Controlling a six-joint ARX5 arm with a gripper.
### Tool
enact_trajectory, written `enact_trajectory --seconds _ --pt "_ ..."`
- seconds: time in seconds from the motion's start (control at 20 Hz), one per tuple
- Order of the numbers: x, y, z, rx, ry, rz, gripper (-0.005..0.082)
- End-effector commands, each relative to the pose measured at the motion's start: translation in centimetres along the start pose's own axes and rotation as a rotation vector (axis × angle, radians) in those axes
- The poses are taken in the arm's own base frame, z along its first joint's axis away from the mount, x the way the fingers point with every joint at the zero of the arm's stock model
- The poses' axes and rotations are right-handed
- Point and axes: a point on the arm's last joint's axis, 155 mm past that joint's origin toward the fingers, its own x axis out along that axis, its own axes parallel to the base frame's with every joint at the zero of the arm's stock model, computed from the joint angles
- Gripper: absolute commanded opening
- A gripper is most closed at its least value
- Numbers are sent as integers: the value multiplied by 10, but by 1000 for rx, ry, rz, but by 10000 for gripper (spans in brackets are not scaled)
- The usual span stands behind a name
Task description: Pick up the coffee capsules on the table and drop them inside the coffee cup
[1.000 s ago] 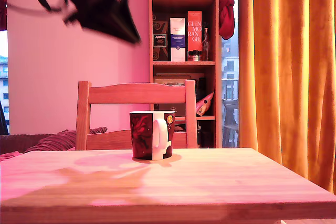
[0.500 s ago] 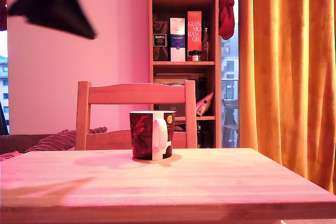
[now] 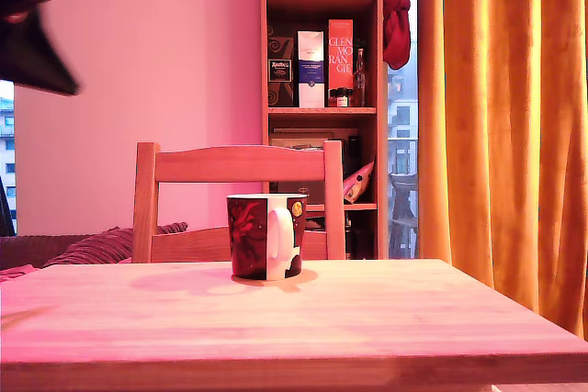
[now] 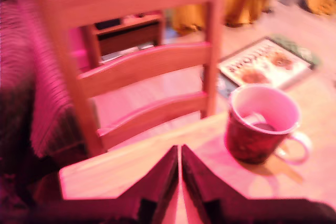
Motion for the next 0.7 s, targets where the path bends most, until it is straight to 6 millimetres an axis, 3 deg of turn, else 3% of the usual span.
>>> enact_trajectory --seconds 0.0,0.4,0.65 --pt "-8 7 -8 -23 -32 25 -23" --pt "-47 27 -26 -73 -145 147 -23" --pt "-79 29 -10 -89 -254 188 -23"
